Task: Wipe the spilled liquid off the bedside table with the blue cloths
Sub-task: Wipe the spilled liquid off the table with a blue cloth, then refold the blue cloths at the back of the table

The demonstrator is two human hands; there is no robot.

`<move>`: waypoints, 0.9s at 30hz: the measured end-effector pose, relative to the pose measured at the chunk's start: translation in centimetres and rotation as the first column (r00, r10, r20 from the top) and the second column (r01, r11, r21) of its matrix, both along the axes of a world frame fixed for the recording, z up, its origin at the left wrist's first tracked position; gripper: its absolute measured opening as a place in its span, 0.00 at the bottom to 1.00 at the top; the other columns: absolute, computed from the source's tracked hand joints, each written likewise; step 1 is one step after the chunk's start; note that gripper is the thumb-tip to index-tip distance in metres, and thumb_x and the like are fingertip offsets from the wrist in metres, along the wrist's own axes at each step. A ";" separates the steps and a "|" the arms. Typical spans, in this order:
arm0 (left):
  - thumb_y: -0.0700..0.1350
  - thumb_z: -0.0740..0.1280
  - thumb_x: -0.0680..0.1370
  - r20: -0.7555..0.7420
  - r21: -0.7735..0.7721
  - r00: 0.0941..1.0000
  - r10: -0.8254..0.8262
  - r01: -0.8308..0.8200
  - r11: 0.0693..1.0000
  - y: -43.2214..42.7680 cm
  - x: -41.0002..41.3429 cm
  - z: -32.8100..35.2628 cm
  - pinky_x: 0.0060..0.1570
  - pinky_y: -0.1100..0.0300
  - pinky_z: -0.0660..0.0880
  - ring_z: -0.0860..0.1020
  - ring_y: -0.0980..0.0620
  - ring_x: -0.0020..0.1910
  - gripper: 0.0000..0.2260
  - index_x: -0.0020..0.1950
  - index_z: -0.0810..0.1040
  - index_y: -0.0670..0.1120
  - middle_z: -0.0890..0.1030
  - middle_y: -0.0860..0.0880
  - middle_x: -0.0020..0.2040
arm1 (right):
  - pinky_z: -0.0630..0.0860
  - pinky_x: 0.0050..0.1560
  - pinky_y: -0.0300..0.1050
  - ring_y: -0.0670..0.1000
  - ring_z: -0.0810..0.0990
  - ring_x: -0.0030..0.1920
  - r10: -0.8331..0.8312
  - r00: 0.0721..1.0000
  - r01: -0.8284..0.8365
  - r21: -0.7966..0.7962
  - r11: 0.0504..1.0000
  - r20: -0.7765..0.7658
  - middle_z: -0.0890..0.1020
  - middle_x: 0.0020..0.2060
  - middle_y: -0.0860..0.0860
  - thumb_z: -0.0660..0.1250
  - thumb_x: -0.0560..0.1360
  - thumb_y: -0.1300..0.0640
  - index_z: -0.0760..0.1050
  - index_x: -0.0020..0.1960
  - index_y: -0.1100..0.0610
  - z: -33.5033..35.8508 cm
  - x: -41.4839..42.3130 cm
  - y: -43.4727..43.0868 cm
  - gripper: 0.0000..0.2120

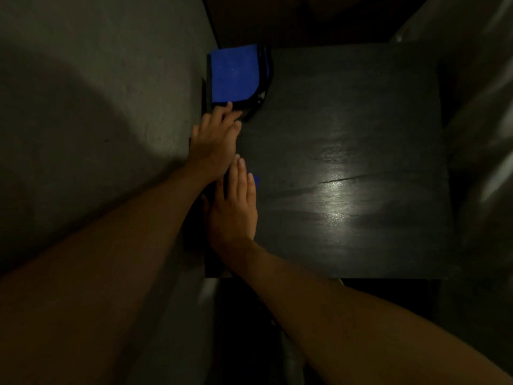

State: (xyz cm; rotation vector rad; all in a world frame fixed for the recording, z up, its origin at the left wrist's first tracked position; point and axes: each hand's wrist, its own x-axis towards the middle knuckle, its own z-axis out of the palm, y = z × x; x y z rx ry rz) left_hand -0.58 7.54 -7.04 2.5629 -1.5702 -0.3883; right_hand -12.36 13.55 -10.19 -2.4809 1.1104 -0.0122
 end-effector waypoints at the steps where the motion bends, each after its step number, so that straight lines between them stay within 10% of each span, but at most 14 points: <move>1: 0.44 0.56 0.81 0.019 -0.019 1.000 0.010 -0.010 1.000 -0.3 0.4 -0.1 0.66 0.45 0.64 0.65 0.41 0.69 0.19 0.72 0.67 0.45 0.63 0.42 0.75 | 0.34 0.78 0.51 0.58 0.46 0.82 0.009 1.000 -0.009 0.002 1.000 -0.010 0.49 0.82 0.61 0.45 0.83 0.44 0.50 0.82 0.62 0.0 0.4 -0.6 0.33; 7: 0.49 0.56 0.81 -0.092 -0.241 0.971 0.220 -0.236 0.941 -3.4 1.8 0.5 0.57 0.51 0.67 0.72 0.46 0.53 0.12 0.49 0.75 0.44 0.74 0.45 0.55 | 0.29 0.77 0.52 0.59 0.39 0.81 0.062 0.998 -0.061 0.023 0.998 -0.025 0.43 0.81 0.62 0.39 0.81 0.43 0.46 0.82 0.60 -0.1 2.3 -3.8 0.34; 10: 0.48 0.62 0.78 0.047 -0.253 0.957 0.286 -0.266 0.930 -5.3 2.8 0.8 0.56 0.53 0.69 0.72 0.45 0.56 0.09 0.55 0.72 0.46 0.73 0.43 0.58 | 0.30 0.77 0.51 0.59 0.42 0.82 0.055 0.998 -0.055 0.008 0.998 0.002 0.45 0.81 0.62 0.38 0.80 0.42 0.48 0.82 0.61 -0.1 3.0 -5.1 0.36; 15: 0.58 0.69 0.75 0.003 -0.033 0.831 0.556 -0.555 0.831 -9.2 5.3 0.3 0.67 0.50 0.65 0.66 0.41 0.69 0.34 0.73 0.62 0.42 0.65 0.38 0.72 | 0.30 0.77 0.51 0.59 0.43 0.82 0.041 0.999 -0.042 -0.033 0.999 -0.011 0.47 0.81 0.63 0.44 0.83 0.42 0.47 0.82 0.60 -0.3 3.5 -6.0 0.34; 20: 0.52 0.73 0.74 -0.429 0.050 0.533 0.729 -0.792 0.609 -10.8 7.6 0.1 0.58 0.56 0.75 0.77 0.45 0.62 0.26 0.66 0.73 0.39 0.77 0.42 0.65 | 0.33 0.78 0.52 0.58 0.41 0.82 0.043 0.999 -0.045 -0.045 0.998 -0.034 0.44 0.81 0.63 0.45 0.84 0.41 0.43 0.82 0.60 -0.4 4.5 -7.4 0.34; 27: 0.44 0.63 0.80 -0.502 -0.092 0.551 0.666 -0.800 0.593 -12.7 9.5 1.1 0.66 0.52 0.71 0.75 0.46 0.63 0.16 0.66 0.73 0.38 0.76 0.41 0.64 | 0.34 0.78 0.53 0.58 0.39 0.81 0.045 0.998 -0.047 -0.034 0.998 -0.048 0.42 0.81 0.63 0.46 0.84 0.41 0.41 0.82 0.60 -0.3 6.2 -10.1 0.35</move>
